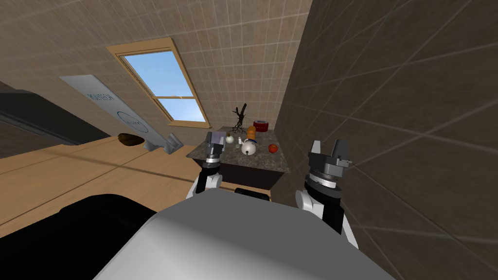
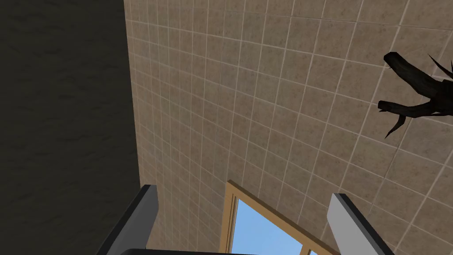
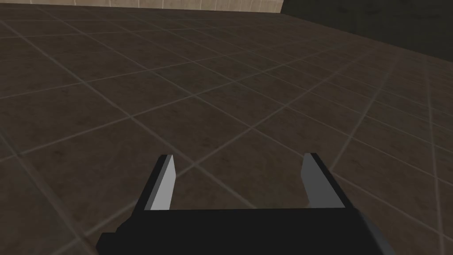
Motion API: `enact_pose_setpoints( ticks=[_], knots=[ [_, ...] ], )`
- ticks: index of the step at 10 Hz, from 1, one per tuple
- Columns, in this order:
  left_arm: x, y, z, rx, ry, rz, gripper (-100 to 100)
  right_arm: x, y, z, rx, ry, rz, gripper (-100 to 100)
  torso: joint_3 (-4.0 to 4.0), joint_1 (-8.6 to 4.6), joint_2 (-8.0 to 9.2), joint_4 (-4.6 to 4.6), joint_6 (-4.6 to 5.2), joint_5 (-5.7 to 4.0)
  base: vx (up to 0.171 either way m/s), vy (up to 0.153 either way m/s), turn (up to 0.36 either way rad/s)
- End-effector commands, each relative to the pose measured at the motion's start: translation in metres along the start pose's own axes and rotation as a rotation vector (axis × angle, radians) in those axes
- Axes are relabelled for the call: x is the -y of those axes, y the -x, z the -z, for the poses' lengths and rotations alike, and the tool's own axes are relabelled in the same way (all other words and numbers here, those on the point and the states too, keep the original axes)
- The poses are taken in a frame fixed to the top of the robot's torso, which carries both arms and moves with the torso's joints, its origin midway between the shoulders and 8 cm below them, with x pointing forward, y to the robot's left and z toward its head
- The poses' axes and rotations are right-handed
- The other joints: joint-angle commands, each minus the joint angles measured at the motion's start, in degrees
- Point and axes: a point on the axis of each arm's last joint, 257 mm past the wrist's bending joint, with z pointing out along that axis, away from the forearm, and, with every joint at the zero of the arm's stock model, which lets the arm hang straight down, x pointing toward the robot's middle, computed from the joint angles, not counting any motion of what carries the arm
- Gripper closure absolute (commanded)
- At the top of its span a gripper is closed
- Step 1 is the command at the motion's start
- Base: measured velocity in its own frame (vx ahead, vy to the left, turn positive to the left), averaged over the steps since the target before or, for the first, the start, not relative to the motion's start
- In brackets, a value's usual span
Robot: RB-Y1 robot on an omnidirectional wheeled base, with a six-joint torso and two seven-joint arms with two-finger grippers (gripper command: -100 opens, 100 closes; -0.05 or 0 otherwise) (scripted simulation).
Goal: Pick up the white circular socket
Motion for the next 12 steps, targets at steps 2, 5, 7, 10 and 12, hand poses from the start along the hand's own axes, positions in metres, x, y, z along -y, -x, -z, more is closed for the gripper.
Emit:
enact_pose_setpoints(
  ticks=[2, 5, 7, 10, 12],
  knots=[
    [-0.016, 0.005, -0.006, -0.004, 0.041, 0.006, -100, 0.0, 0.0, 0.0, 0.0, 0.0, 0.0, 0, 0.05, 0.01, 0.09, 0.02, 0.02, 0.0, -0.053, 0.009, -0.103],
    [-0.043, 0.013, -0.017, 0.001, 0.11, 0.021, -100, 0.0, 0.0, 0.0, 0.0, 0.0, 0.0, 0, 0.19, 0.11, 0.32, 0.07, 0.01, 0.02, -0.089, 0.023, -0.093],
    [-0.054, 0.017, -0.021, 0.005, 0.14, 0.028, -100, 0.0, 0.0, 0.0, 0.0, 0.0, 0.0, 0, 0.21, 0.1, 0.37, 0.08, 0.01, 0.02, -0.086, 0.02, -0.087],
    [-0.08, 0.025, -0.03, 0.016, 0.206, 0.046, -100, 0.0, 0.0, 0.0, 0.0, 0.0, 0.0, 0, 0.12, 0.1, 0.2, 0.05, -0.01, 0.02, -0.058, 0.019, -0.071],
    [-0.094, 0.03, -0.035, 0.023, 0.246, 0.057, -100, 0.0, 0.0, 0.0, 0.0, 0.0, 0.0, 0, 0.17, 0.07, 0.29, 0.06, 0.02, 0.02, -0.082, 0.014, -0.1]
  ],
)
